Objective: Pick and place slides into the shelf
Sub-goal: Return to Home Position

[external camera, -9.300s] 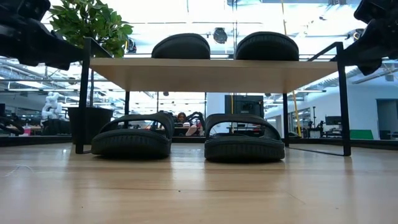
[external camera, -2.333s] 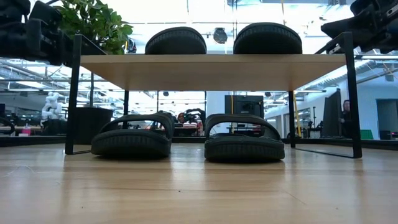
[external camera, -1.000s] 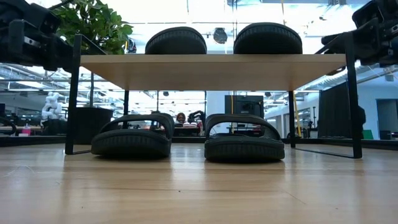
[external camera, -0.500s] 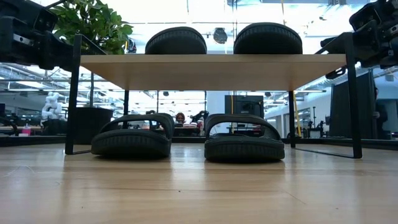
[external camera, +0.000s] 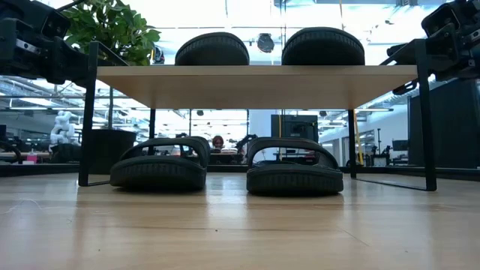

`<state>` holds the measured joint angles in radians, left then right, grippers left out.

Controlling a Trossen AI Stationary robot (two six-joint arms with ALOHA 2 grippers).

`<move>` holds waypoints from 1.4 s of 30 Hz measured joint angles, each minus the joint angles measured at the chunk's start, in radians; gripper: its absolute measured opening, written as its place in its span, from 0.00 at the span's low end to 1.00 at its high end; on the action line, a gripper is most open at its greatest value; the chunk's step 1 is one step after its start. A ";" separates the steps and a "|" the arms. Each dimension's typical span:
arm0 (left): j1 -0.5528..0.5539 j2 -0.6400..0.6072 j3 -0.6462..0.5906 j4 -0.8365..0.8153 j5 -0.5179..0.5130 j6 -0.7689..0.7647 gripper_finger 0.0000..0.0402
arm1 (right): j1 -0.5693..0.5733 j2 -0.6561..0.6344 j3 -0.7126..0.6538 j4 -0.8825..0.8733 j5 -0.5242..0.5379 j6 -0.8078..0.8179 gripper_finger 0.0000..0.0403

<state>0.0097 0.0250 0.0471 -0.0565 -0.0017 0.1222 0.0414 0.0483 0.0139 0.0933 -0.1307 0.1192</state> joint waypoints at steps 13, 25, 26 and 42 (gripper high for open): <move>0.000 0.000 0.000 0.000 0.000 0.003 0.01 | 0.000 0.000 0.000 0.004 0.000 0.000 0.00; 0.000 0.000 0.000 0.000 0.000 0.004 0.06 | 0.000 0.000 0.000 0.004 0.000 0.000 0.00; 0.000 0.000 0.000 0.000 0.000 0.004 0.06 | 0.000 0.000 0.000 0.004 0.000 0.000 0.00; 0.000 0.000 0.000 0.000 0.000 0.004 0.05 | 0.000 0.000 0.000 0.005 0.000 0.000 0.00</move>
<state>0.0096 0.0250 0.0471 -0.0566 -0.0017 0.1257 0.0412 0.0483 0.0139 0.0978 -0.1310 0.1192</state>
